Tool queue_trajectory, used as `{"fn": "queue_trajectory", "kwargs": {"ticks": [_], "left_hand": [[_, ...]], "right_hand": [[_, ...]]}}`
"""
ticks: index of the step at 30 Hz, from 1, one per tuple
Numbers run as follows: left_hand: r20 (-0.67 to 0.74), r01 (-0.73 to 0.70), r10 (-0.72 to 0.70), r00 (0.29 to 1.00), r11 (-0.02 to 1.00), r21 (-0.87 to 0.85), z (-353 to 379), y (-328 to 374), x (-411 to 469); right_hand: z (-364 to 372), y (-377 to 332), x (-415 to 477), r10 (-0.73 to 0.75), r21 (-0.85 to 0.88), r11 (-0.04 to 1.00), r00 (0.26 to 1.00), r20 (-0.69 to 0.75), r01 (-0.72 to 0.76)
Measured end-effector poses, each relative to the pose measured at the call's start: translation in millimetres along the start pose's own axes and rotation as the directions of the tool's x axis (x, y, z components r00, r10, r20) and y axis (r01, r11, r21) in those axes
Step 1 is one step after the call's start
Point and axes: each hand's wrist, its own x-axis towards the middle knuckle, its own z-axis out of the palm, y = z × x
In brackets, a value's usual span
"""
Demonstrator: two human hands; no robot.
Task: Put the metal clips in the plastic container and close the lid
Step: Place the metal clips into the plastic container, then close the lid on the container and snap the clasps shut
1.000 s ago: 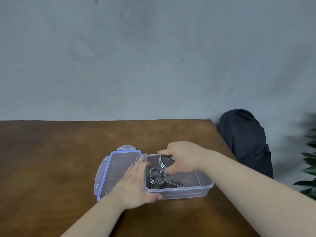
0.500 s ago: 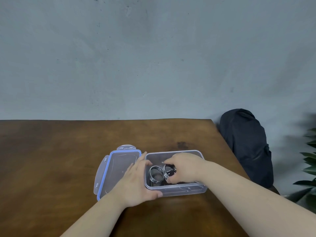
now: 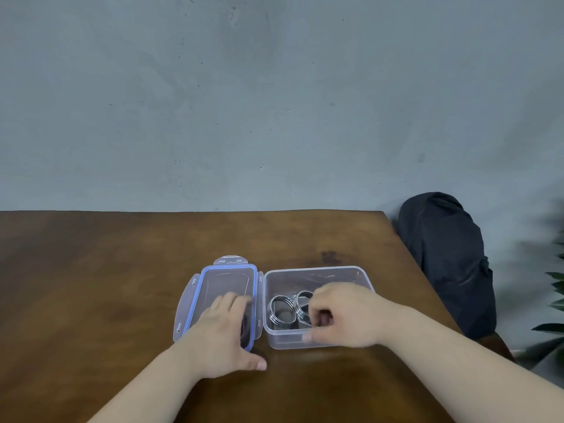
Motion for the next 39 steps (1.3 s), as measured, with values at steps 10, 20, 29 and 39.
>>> {"fn": "queue_trajectory", "kwargs": {"ticks": [10,20,29,39], "left_hand": [[-0.088,-0.132,0.159,0.983,0.958,0.255,-11,-9,-18],[-0.444,-0.104,0.167,0.880,0.981,0.164,-12,-31,-28],[-0.700,-0.071,-0.387,0.600,0.846,-0.528,-88,0,-21],[-0.176,-0.188,-0.559,0.811,0.035,-0.981,-95,29,28]], "right_hand": [[11,-6,19,-0.133,-0.231,0.964,0.991,0.007,0.131],[2,-2,28,-0.058,-0.110,0.993,0.975,-0.213,0.036],[-31,7,35,0.278,0.348,0.935,0.760,-0.587,-0.074],[-54,21,39,0.644,0.906,0.422,0.702,-0.305,0.006]]}}
